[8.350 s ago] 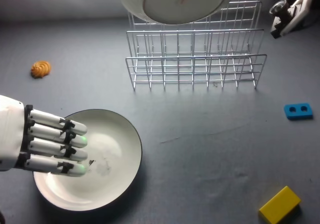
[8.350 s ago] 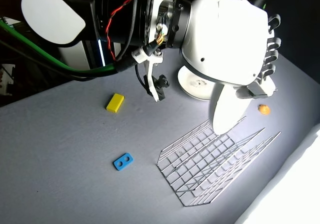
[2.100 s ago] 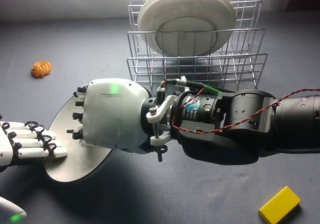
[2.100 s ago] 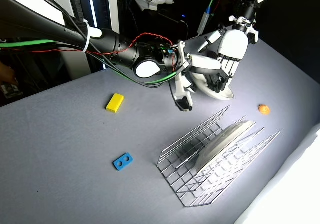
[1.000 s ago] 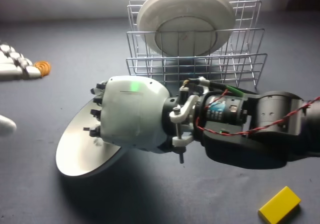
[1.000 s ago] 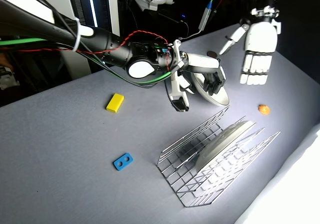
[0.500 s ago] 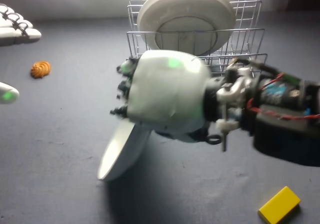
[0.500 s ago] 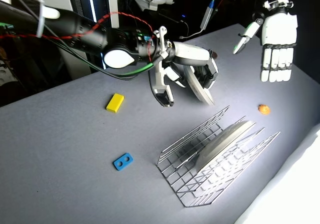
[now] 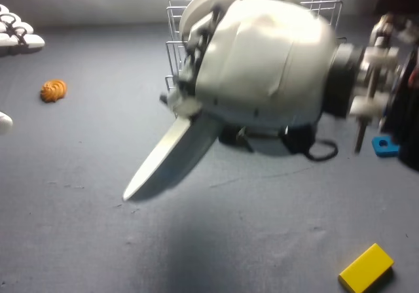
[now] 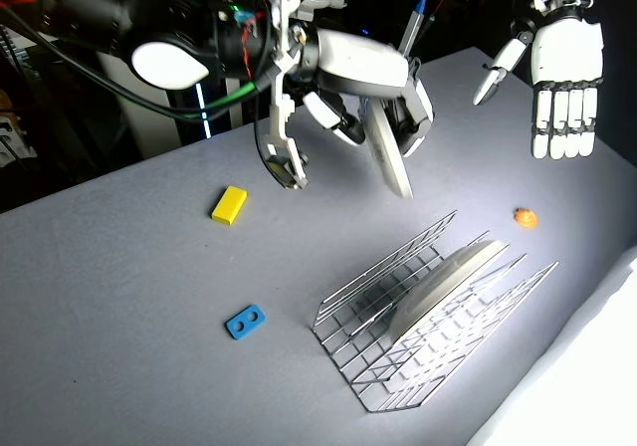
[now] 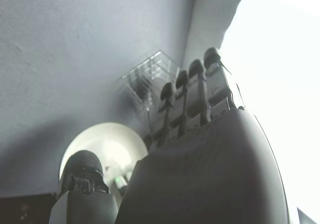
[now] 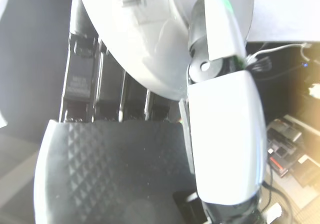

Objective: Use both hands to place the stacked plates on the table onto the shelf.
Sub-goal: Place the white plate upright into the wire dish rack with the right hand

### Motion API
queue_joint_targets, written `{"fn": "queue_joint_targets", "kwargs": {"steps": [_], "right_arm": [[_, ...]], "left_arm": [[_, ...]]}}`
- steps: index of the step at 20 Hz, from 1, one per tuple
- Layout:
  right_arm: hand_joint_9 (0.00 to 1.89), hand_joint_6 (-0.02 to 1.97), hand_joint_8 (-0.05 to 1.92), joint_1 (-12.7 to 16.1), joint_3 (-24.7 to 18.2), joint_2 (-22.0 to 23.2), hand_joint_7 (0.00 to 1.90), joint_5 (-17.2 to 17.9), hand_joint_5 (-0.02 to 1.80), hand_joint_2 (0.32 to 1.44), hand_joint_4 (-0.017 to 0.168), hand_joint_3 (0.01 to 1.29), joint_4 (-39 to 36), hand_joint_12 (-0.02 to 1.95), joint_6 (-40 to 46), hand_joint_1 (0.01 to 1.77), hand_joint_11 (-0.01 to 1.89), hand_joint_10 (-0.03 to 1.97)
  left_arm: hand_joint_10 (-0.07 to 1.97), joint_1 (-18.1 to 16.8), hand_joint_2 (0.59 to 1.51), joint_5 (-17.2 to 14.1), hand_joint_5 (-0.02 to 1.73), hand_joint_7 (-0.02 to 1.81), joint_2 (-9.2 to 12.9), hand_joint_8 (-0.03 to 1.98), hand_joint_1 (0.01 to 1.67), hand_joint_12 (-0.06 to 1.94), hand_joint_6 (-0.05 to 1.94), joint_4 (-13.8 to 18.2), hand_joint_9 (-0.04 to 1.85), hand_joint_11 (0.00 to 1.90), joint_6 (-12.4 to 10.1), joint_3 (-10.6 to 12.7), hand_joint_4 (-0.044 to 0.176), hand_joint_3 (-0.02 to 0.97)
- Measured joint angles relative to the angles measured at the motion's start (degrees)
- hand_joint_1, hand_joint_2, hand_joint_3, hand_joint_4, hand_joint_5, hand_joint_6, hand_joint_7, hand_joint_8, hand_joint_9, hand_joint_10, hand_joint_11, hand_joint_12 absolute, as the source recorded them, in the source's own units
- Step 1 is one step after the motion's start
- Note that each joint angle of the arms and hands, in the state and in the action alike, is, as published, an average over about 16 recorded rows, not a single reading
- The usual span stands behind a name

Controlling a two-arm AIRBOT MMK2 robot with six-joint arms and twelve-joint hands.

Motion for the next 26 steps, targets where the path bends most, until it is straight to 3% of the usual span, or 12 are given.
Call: {"fn": "queue_joint_targets", "kwargs": {"steps": [8,14,19,26], "right_arm": [[1.09,1.0,0.98,7.94,0.15,4.57,1.02,-4.61,0.93,1.03,0.019,0.02,2.56,1.16,13.87,1.18,0.76,0.48],[1.09,0.98,0.99,11.76,3.24,5.78,1.02,-8.14,0.93,1.03,0.011,0.02,7.24,1.17,23.18,1.19,0.77,0.49],[1.07,0.99,1.0,12.51,6.61,5.21,1.02,-9.39,0.92,1.03,0.007,0.01,11.26,1.2,26.13,1.19,0.75,0.51],[1.06,0.99,1.02,10.75,11.13,2.84,1.01,-9.69,0.91,1.03,0.005,0.01,14.52,1.22,27.15,1.2,0.74,0.55]], "left_arm": [[0.01,0.52,1.085,-3.47,0.07,0.08,0.19,0.01,0.02,0.11,0.02,2.18,0.06,0.03,0.42,1.22,0.003,0.016],[0.01,1.35,1.085,-8.88,0.08,0.09,0.33,0.01,0.02,0.17,0.02,5.26,0.07,0.02,0.48,1.7,0.003,0.016],[0.01,1.81,1.088,-15.4,0.09,0.09,0.42,0.01,0.02,0.17,0.02,8.55,0.07,0.02,0.56,2.06,0.003,0.016],[0.01,0.68,1.094,-25.87,0.08,0.09,0.59,0.01,0.02,0.14,0.02,13.77,0.07,0.02,1.33,1.45,0.003,0.016]]}}
